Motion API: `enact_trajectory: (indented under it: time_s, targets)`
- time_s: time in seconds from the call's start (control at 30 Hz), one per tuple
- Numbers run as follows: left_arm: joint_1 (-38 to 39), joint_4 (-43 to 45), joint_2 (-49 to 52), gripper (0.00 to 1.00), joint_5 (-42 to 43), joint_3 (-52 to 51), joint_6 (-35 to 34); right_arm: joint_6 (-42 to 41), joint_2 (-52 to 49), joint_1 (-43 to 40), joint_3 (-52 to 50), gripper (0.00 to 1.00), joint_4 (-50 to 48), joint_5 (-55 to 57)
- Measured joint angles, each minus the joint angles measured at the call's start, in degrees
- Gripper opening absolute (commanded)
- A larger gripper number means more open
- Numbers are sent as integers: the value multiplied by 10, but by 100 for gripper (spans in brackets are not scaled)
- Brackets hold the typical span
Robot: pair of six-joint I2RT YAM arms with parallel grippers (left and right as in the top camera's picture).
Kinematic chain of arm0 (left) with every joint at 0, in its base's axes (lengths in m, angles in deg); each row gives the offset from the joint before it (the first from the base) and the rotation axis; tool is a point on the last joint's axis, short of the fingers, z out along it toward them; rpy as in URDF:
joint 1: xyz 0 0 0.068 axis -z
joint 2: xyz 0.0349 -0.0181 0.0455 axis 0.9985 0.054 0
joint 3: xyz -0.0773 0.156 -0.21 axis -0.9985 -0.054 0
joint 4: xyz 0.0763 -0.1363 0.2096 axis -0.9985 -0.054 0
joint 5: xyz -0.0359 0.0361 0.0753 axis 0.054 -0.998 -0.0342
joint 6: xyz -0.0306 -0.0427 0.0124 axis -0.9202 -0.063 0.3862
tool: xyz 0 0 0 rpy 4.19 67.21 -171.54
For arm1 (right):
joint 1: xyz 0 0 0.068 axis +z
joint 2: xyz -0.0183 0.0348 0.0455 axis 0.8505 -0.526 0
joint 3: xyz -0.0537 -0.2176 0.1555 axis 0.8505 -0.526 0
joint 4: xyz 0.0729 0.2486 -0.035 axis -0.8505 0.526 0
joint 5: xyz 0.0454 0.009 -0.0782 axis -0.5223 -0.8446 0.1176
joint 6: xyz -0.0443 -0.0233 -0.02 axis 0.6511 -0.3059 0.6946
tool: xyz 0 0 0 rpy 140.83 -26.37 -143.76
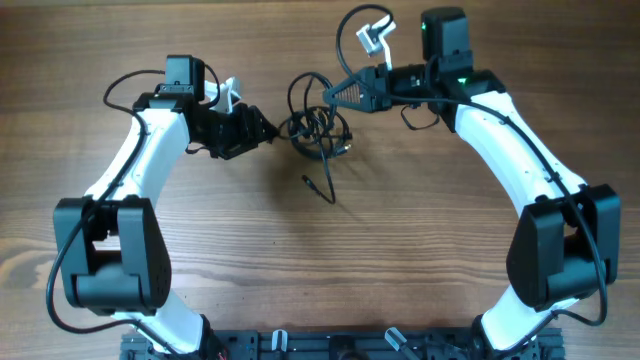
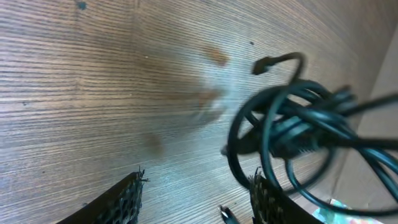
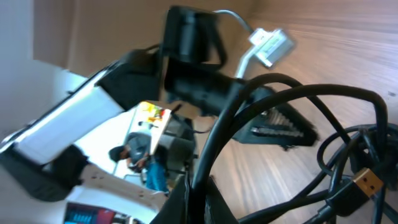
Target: Untangle cables
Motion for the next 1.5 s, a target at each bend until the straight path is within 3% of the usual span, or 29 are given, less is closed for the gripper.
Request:
enact_trajectory:
  time_s: [0.1, 0.23, 0.33, 0.37, 0.4, 0.47, 0.73, 0.97, 1.23, 1.5]
  targets:
    - [0, 0, 0, 55, -2, 0, 0, -26, 0, 0, 0, 6, 24, 19]
    - [2, -7, 0, 54, -38, 0, -15, -26, 0, 0, 0, 20, 112, 106]
    - [8, -9, 0, 54, -57, 0, -22, 0, 0, 0, 0, 41, 180, 184]
    - [9, -10, 0, 54, -61, 0, -24, 8, 0, 0, 0, 57, 188, 196]
    - [11, -10, 0, 55, -63, 0, -25, 15, 0, -2, 0, 65, 193, 206]
    - [13, -10, 0, 55, -64, 0, -26, 21, 0, -4, 5, 68, 205, 223]
    - [14, -10, 0, 55, -69, 0, -26, 71, 16, -7, 98, 68, 349, 456]
    - [14, -10, 0, 55, -69, 0, -28, 151, 22, 11, 154, 66, 332, 537]
    - [17, -10, 0, 55, -69, 0, -28, 78, -3, 69, 119, 68, 347, 561]
    - [43, -9, 0, 55, -73, 0, -28, 27, -107, 73, 71, 58, 304, 568]
